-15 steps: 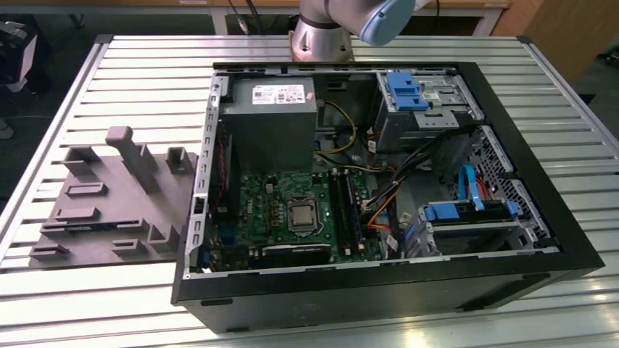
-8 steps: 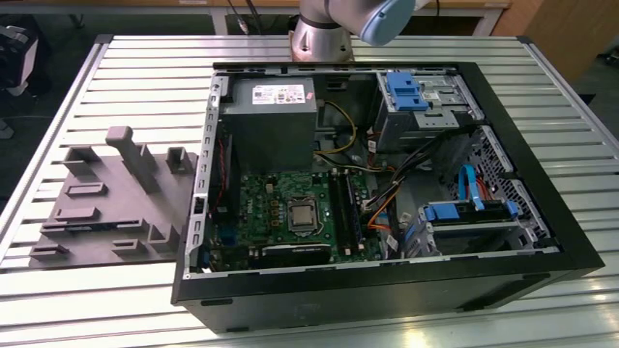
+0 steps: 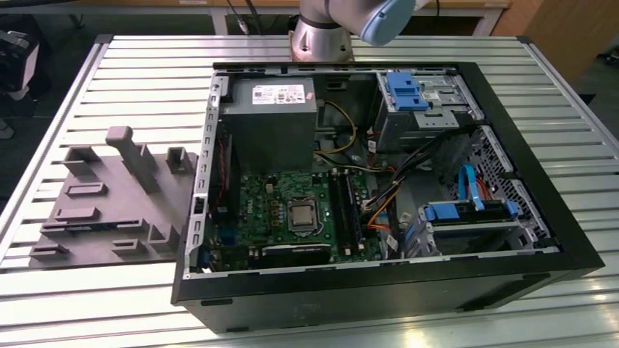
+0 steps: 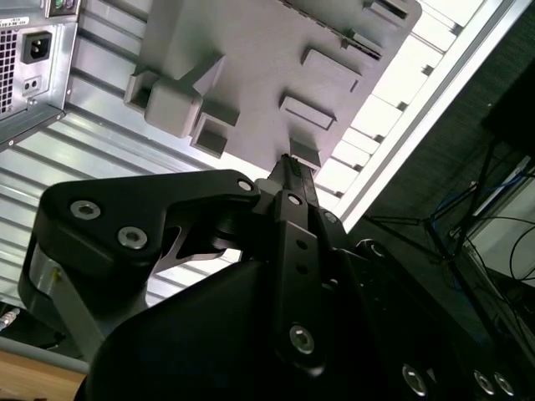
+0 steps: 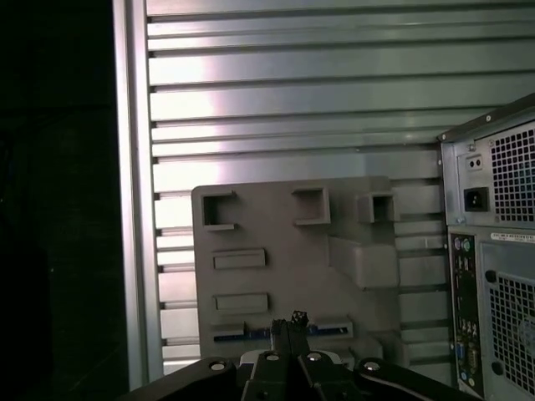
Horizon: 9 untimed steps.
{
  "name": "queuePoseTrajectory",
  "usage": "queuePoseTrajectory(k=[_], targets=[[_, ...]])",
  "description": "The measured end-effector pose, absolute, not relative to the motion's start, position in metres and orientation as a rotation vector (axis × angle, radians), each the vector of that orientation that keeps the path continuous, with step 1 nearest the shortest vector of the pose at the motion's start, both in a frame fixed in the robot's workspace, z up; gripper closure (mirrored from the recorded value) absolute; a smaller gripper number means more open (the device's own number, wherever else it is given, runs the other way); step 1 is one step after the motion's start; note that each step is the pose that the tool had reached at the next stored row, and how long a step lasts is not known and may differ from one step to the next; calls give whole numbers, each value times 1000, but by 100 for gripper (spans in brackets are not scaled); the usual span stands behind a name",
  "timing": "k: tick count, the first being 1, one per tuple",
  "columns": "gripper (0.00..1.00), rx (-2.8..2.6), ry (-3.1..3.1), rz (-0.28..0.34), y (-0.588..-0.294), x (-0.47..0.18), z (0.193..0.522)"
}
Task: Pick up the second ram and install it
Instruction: 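Reach for the second ram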
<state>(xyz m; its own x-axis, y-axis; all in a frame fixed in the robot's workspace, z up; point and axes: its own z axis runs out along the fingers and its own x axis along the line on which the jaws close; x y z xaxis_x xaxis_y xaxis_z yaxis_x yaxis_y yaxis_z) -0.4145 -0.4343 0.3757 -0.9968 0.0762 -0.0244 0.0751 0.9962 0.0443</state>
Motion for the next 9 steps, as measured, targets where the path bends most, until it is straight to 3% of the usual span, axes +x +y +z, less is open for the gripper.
queuePoseTrajectory(k=[9], targets=[[89,118,3112,68,-437,-415,372]])
